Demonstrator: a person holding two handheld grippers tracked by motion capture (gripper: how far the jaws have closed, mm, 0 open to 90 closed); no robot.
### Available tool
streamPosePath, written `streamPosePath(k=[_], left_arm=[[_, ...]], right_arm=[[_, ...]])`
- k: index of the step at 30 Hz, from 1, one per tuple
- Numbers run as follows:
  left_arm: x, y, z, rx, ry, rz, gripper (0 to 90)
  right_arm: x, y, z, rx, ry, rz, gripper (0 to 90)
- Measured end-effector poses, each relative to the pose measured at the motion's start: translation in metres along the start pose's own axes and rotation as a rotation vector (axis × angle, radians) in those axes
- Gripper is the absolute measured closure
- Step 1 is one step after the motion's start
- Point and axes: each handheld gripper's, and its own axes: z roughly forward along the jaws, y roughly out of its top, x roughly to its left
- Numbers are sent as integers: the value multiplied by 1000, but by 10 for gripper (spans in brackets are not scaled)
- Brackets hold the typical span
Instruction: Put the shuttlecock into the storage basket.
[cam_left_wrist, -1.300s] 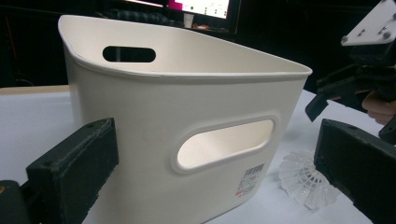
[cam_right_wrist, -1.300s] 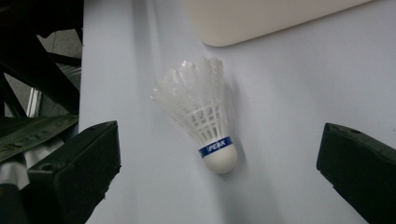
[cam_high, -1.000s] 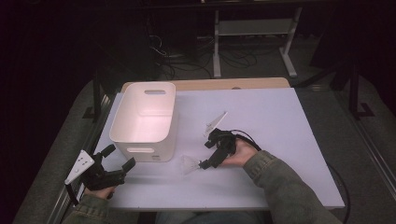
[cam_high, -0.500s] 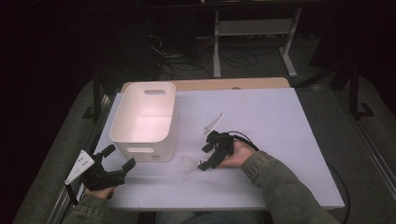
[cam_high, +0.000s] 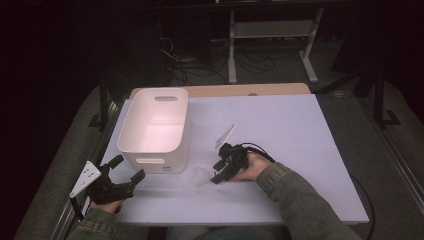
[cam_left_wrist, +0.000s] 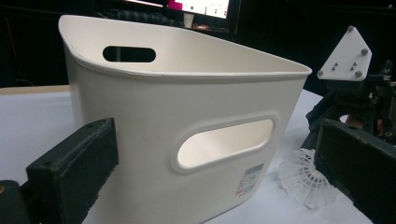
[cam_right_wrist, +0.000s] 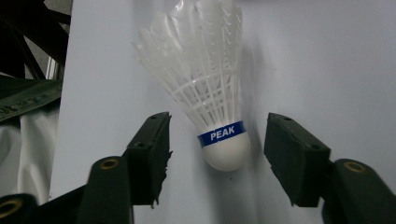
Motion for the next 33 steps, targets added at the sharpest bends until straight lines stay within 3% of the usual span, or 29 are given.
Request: streamPosePath(k=[10,19,33], left_arm=[[0,0,0,0,0,1,0],[0,0,0,-1,0,1,0],[0,0,1,-1,1,1,0]], right_arm=[[0,-3,2,14,4,-18,636],[2,-6,1,-1,-1,-28,640],[8,-4,-15,-60,11,-28,641]])
